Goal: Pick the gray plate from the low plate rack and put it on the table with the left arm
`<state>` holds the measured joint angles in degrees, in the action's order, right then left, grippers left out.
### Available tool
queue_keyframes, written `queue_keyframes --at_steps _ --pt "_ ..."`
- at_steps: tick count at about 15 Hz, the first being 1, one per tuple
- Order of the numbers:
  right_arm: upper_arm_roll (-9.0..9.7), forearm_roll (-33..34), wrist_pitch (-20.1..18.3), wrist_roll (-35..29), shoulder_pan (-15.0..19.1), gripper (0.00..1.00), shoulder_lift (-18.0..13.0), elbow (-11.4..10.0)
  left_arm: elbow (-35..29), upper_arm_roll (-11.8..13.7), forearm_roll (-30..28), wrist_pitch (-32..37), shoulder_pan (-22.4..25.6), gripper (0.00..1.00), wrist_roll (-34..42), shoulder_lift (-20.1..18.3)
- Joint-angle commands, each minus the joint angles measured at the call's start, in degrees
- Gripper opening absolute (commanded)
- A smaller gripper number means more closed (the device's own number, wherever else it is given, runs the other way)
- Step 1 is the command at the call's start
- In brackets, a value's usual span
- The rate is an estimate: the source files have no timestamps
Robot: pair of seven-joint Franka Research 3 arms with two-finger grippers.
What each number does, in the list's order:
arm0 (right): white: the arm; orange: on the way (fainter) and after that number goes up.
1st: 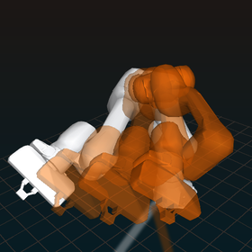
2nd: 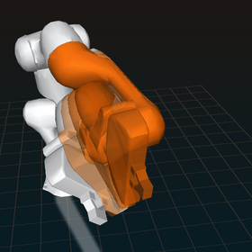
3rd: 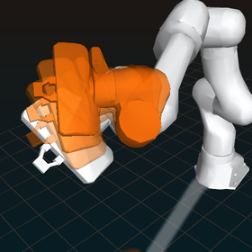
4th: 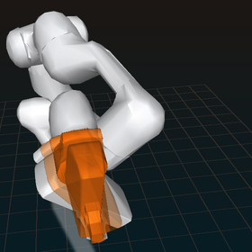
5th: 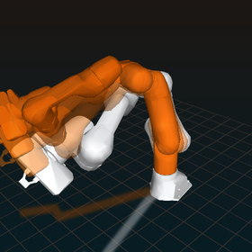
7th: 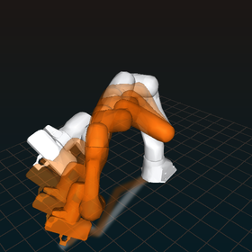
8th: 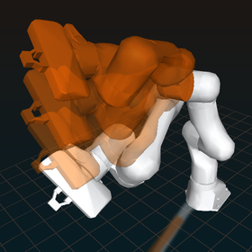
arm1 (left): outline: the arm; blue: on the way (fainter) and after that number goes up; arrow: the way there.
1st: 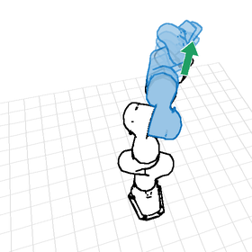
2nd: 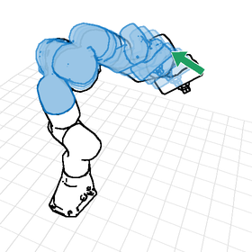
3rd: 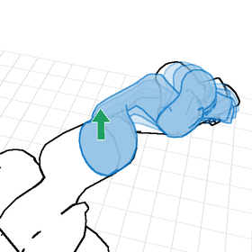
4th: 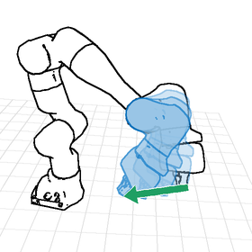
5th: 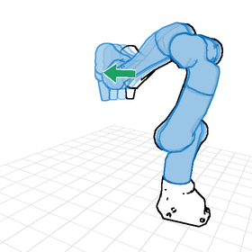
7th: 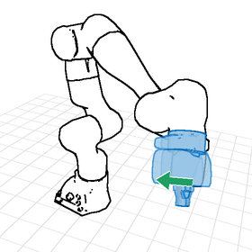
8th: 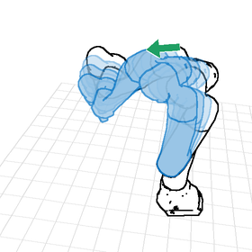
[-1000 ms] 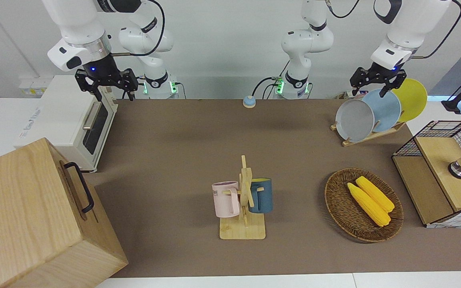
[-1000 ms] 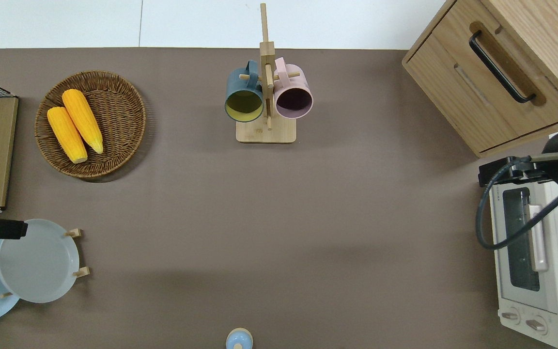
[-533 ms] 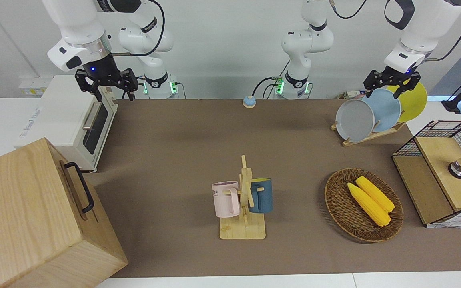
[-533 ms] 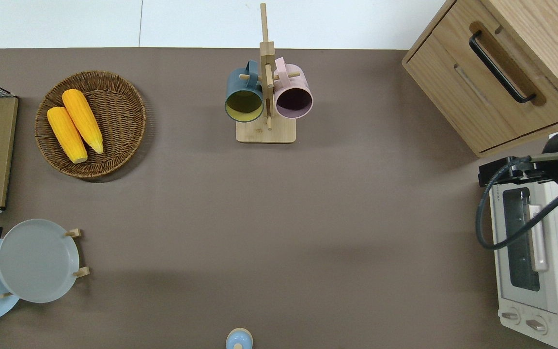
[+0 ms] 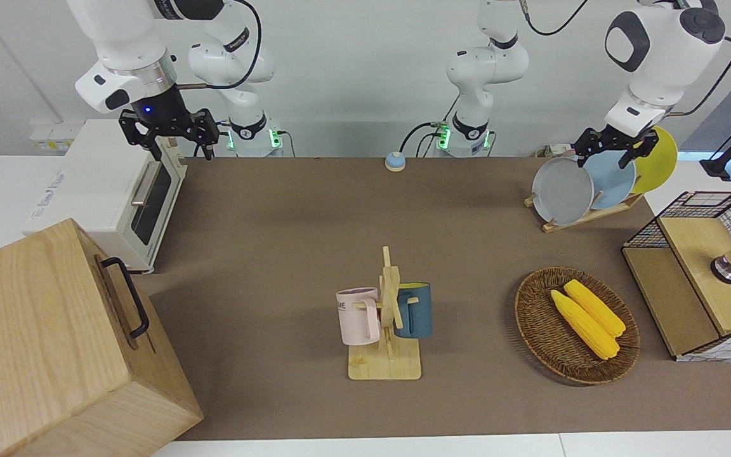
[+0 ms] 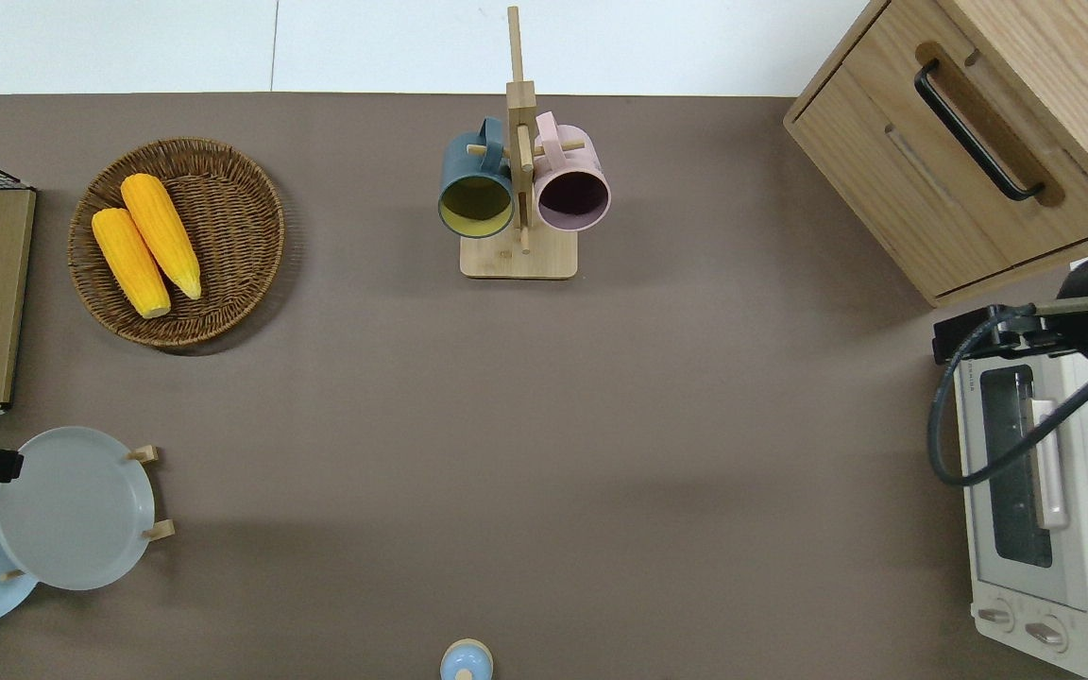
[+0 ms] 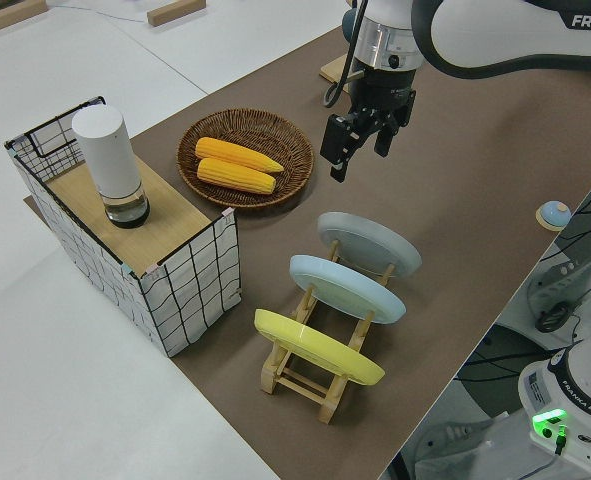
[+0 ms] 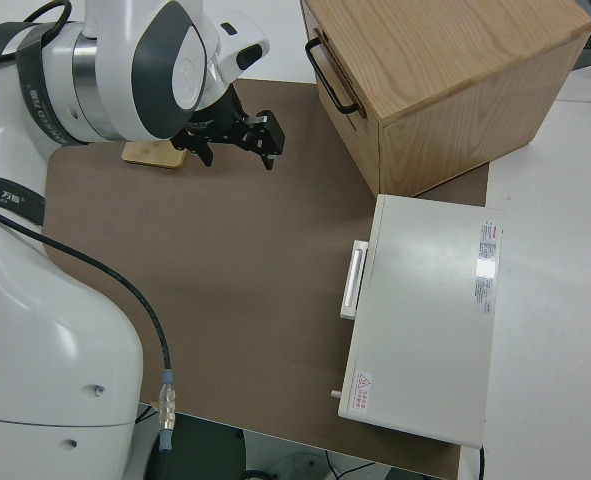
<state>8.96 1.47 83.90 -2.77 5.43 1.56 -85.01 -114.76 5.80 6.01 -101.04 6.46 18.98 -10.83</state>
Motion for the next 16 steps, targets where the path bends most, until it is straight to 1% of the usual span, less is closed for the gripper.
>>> queue_keyframes --at_steps 1,5,8,13,16 --pt "-0.34 -0.15 -0.05 -0.22 -0.42 0.983 0.11 0.37 -6.78 -0.09 0.84 -5.38 1.18 1.0 0.62 -2.35" --pt "-0.34 -0.15 -0.05 -0.22 -0.42 0.983 0.02 0.37 -10.82 -0.26 0.84 -9.25 1.62 1.0 0.62 -2.26" --pt "-0.34 -0.15 -0.05 -0.22 -0.42 0.983 0.02 0.37 -14.87 -0.09 0.84 -14.17 1.8 1.0 0.71 -2.35" --pt "-0.34 -0.15 -0.05 -0.22 -0.42 0.983 0.02 0.37 -18.56 0.18 0.93 -19.53 2.85 1.0 0.71 -2.26" --pt "-0.34 -0.15 -0.05 -0.22 -0.42 0.983 0.02 0.37 -19.27 0.18 0.93 -20.42 2.94 1.0 0.71 -2.09"
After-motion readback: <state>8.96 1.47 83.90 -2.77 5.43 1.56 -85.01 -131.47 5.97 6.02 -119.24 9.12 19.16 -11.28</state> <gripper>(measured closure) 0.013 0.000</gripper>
